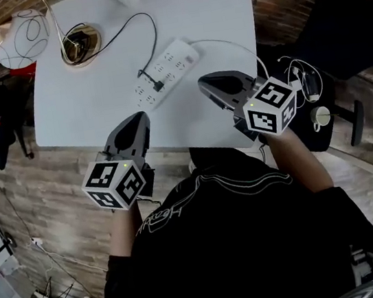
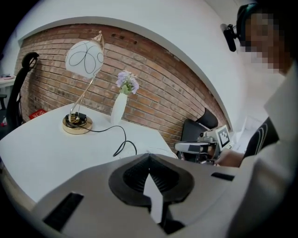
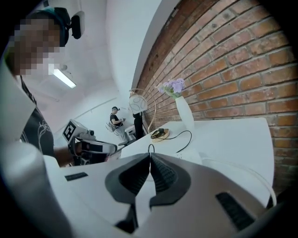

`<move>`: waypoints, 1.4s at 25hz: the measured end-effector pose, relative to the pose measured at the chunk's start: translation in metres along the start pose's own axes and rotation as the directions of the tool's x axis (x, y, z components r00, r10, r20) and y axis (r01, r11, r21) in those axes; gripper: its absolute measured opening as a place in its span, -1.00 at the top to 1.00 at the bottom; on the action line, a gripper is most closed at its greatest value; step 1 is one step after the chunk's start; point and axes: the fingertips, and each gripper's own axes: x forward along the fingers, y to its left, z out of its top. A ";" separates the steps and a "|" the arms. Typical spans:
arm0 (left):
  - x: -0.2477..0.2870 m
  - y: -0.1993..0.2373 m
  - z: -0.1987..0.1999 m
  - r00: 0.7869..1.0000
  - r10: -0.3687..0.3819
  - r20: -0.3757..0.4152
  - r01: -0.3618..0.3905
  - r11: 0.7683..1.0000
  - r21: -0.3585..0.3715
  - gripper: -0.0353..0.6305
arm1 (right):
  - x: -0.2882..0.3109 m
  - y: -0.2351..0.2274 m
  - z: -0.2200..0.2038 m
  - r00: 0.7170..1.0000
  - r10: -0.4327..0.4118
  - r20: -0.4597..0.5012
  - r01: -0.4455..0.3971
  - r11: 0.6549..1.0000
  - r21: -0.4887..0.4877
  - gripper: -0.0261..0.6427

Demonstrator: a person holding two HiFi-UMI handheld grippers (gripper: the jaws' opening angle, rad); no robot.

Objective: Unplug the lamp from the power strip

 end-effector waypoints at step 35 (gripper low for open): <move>0.072 0.050 -0.040 0.998 -0.028 -0.048 0.028 1.000 0.001 0.88 | 0.110 -0.082 -0.045 0.974 -0.175 -0.146 0.100 0.905 -0.414 0.93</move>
